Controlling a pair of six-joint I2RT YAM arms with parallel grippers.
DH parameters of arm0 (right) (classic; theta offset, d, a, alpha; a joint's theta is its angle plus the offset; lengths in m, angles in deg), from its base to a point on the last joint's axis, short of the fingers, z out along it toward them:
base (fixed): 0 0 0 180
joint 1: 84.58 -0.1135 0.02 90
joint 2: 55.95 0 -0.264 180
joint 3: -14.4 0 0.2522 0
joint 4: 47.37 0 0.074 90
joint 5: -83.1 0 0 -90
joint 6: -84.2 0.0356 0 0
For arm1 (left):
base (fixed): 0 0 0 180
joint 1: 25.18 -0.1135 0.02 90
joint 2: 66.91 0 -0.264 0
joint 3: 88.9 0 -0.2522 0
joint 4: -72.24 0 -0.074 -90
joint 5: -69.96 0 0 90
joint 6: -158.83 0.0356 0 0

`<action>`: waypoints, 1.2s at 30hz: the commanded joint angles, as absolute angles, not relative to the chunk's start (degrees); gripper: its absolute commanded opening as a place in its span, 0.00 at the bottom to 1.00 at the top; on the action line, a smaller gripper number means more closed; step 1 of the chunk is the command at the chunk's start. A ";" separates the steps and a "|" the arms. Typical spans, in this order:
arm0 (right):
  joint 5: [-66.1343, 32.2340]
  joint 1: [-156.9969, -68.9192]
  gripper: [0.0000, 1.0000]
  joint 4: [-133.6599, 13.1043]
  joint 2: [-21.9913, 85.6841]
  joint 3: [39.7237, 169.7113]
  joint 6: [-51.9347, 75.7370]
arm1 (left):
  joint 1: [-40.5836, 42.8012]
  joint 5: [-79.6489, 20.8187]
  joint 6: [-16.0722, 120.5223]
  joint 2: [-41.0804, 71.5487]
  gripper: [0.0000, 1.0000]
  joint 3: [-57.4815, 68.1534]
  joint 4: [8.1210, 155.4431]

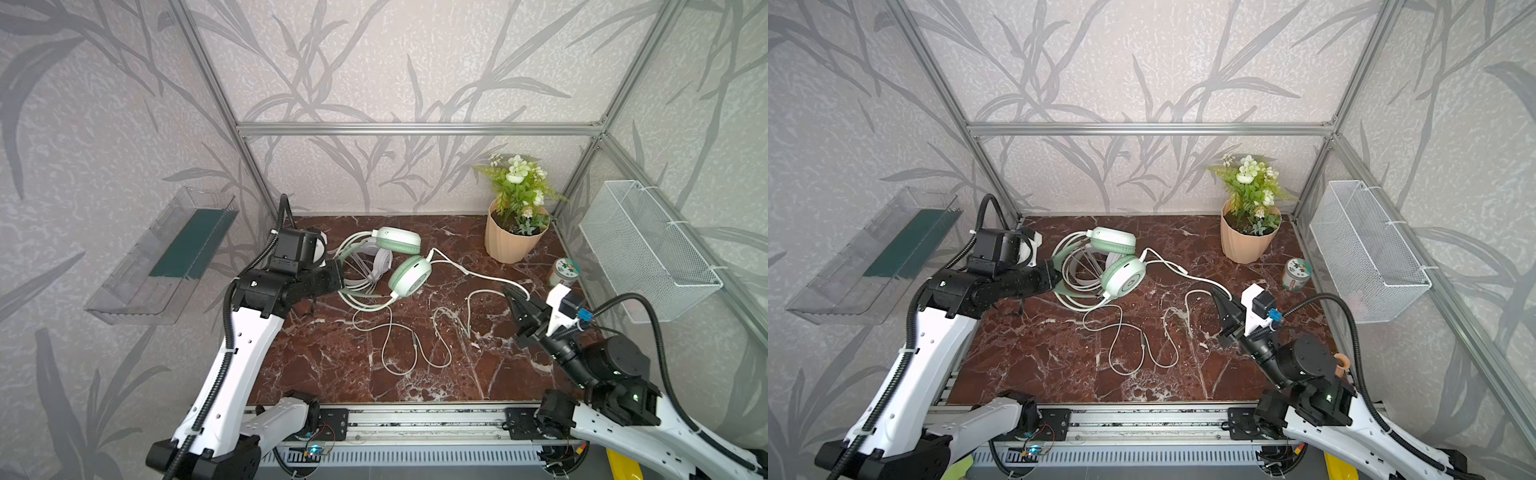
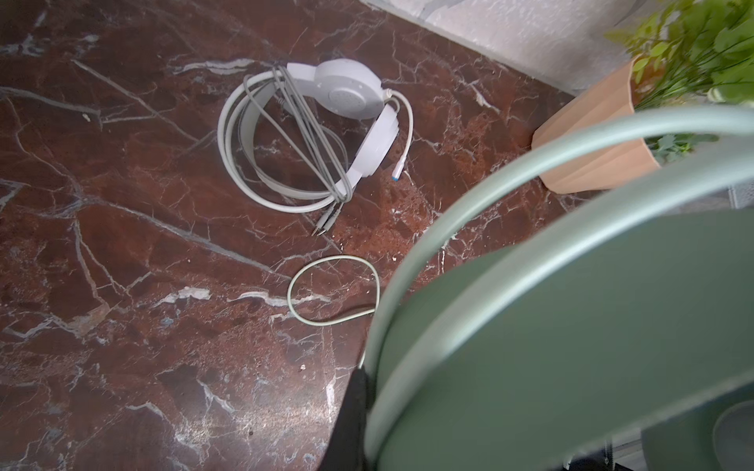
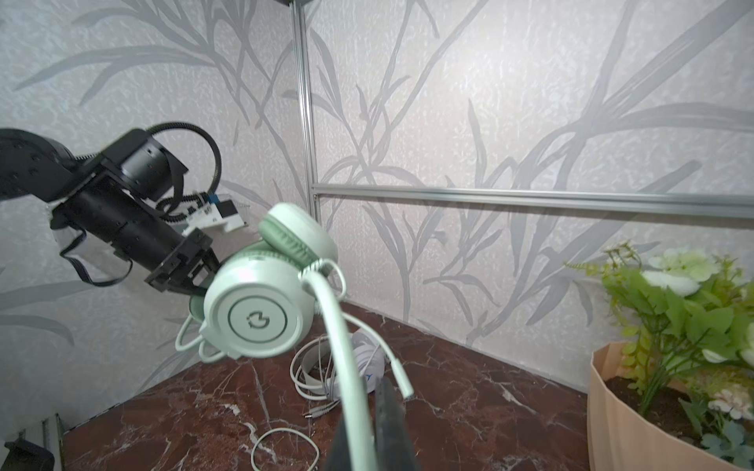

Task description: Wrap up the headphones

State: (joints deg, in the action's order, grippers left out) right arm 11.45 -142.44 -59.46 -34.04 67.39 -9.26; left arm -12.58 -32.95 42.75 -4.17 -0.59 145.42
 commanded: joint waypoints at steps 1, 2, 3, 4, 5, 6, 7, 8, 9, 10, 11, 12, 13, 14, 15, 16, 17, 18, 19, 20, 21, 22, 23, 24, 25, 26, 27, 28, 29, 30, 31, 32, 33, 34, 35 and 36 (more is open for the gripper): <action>5.91 -142.76 0.00 -65.12 -31.65 72.32 -15.64 | -12.16 -32.92 44.94 -5.80 0.00 0.96 140.69; 4.13 -142.76 0.00 -66.86 -30.35 74.45 -16.77 | -11.81 -32.95 45.22 -5.82 0.00 1.78 140.44; 2.57 -142.76 0.00 -69.00 -28.66 77.03 -17.93 | -11.37 -33.03 45.80 -5.80 0.00 2.64 140.17; 1.36 -142.76 0.00 -71.00 -26.91 79.49 -19.35 | -10.64 -32.85 46.56 -5.91 0.00 3.45 140.06; 0.34 -142.76 0.00 -72.68 -25.36 81.60 -20.70 | -9.79 -32.17 47.25 -5.98 0.00 4.07 140.08; -0.74 -142.76 0.00 -74.65 -23.68 83.91 -22.15 | -8.51 -31.13 48.20 -6.01 0.00 4.69 140.13; -1.75 -142.76 0.00 -76.14 -22.09 86.14 -23.93 | -6.81 -29.80 49.49 -6.00 0.00 5.20 140.23; -1.61 -142.76 0.00 -77.26 -20.73 88.03 -25.24 | -5.08 -28.16 50.47 -5.93 0.00 5.75 140.36; -0.45 -142.76 0.00 -78.47 -18.97 90.37 -26.20 | -3.17 -25.85 51.53 -5.55 0.00 6.07 140.85; 0.72 -142.76 0.00 -79.84 -17.26 92.75 -27.33 | -1.06 -23.77 52.42 -5.09 0.00 6.30 141.39; 1.09 -142.76 0.00 -81.07 -15.80 94.68 -28.34 | 0.31 -22.33 53.13 -4.60 0.00 6.64 141.72; 1.31 -142.76 0.00 -82.12 -14.21 96.44 -29.40 | 1.68 -21.05 53.71 -4.27 0.00 7.16 141.76; 1.64 -144.43 0.00 -82.36 -12.81 98.07 -30.28 | 2.66 -20.13 53.95 -4.16 0.00 7.71 141.53; 1.95 -144.82 0.00 -82.41 -11.66 99.33 -30.84 | 3.37 -20.00 54.14 -4.23 0.00 8.42 141.02; 2.07 -145.26 0.00 -82.49 -10.36 100.60 -31.75 | 3.94 -20.00 54.47 -4.50 0.00 9.18 140.48; 2.07 -145.75 0.00 -83.03 -9.05 102.24 -32.72 | 4.56 -19.81 54.82 -4.72 0.00 9.90 140.00; 2.15 -146.16 0.00 -83.70 -7.88 103.90 -33.58 | 5.24 -19.44 55.13 -4.99 0.00 10.39 139.60; 2.24 -146.67 0.00 -84.75 -6.48 105.79 -34.86 | 6.16 -18.93 55.52 -5.05 0.00 10.87 139.30; 2.09 -147.16 0.00 -86.25 -5.15 107.75 -36.58 | 7.00 -18.46 55.97 -5.34 0.00 11.50 138.99; 1.90 -147.47 0.00 -87.88 -3.76 109.33 -38.79 | 7.97 -17.94 56.46 -5.53 0.00 11.93 138.64; 2.44 -148.04 0.00 -89.55 -2.43 110.99 -41.13 | 9.28 -17.47 56.93 -5.85 0.00 12.45 138.22; 3.80 -148.87 0.00 -90.63 -1.12 112.44 -43.53 | 10.39 -17.32 57.64 -6.38 0.00 13.09 137.78; 4.81 -149.71 0.00 -91.63 -0.10 113.59 -45.23 | 11.47 -17.32 58.12 -6.88 0.00 13.73 137.22; 5.85 -150.40 0.00 -92.47 0.81 114.56 -47.13 | 12.72 -16.78 58.53 -7.82 0.00 14.57 136.37; 7.86 -150.66 0.00 -91.89 1.40 114.61 -48.51 | 13.78 -16.48 58.87 -8.98 0.00 15.54 135.40; 9.63 -150.67 0.00 -90.57 1.67 114.05 -49.91 | 14.48 -16.16 59.21 -10.03 0.00 16.41 134.58; 11.65 -150.67 0.00 -89.03 1.91 113.25 -51.93 | 15.06 -15.67 59.38 -11.39 0.00 17.34 133.81; 13.17 -150.67 0.00 -88.21 2.33 112.86 -53.26 | 15.44 -15.48 59.63 -12.90 0.00 18.17 133.03; 14.14 -150.69 0.00 -87.94 2.64 112.74 -54.04 | 15.74 -15.33 59.81 -14.22 0.00 18.81 132.43; 15.30 -150.67 0.00 -87.05 2.91 112.36 -54.64 | 16.03 -14.94 59.93 -15.81 0.00 19.57 131.77; 17.23 -150.62 0.00 -84.62 3.02 111.43 -55.15 | 16.12 -14.16 59.89 -17.34 0.00 20.09 131.41; 18.37 -150.67 0.00 -82.63 2.94 110.62 -55.79 | 16.13 -13.75 59.83 -18.61 0.00 20.49 131.23; 19.07 -150.67 0.00 -81.07 2.93 110.05 -56.34 | 16.26 -13.63 59.91 -20.09 0.00 20.88 131.03; 18.93 -150.67 0.00 -80.29 3.01 110.04 -56.21 | 16.29 -14.13 59.89 -21.49 0.00 21.45 130.56; 18.15 -150.67 0.00 -80.18 3.02 110.28 -55.44 | 16.31 -14.97 59.88 -22.56 0.00 22.13 129.99; 16.64 -150.67 0.00 -80.44 3.11 110.66 -54.36 | 16.37 -15.86 59.82 -23.82 0.00 22.91 129.34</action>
